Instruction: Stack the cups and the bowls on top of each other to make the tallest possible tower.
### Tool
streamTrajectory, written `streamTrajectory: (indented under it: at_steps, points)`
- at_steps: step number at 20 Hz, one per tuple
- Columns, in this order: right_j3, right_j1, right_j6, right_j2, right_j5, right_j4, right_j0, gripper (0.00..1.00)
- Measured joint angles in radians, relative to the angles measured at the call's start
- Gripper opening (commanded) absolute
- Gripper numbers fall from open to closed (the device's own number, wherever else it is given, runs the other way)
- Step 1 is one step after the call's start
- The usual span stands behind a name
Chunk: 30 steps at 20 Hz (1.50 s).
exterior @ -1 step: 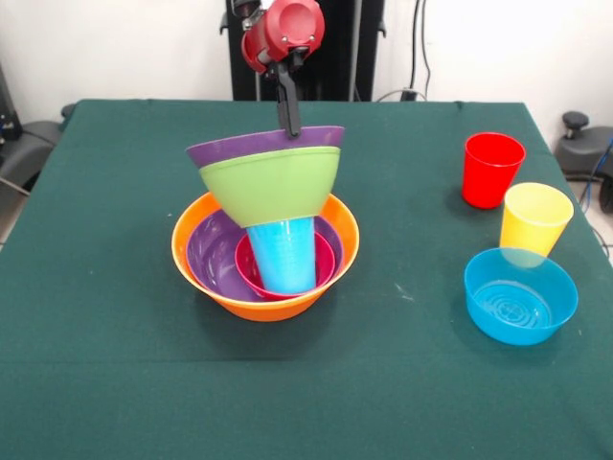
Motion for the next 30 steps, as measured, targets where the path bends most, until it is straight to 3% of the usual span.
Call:
streamTrajectory:
  at_steps: [7, 13, 23, 30]
  points:
    - [-0.002, -0.004, 0.0, 0.0, 0.016, 0.0, 0.007, 0.0]
    - [-0.028, -0.02, 0.0, 0.0, 0.119, 0.014, 0.027, 0.0]
    - [-0.128, -0.042, 0.0, -0.015, 0.417, 0.086, 0.07, 0.0]
    - [-0.249, -0.041, 0.0, -0.052, 0.674, 0.092, 0.097, 0.0]
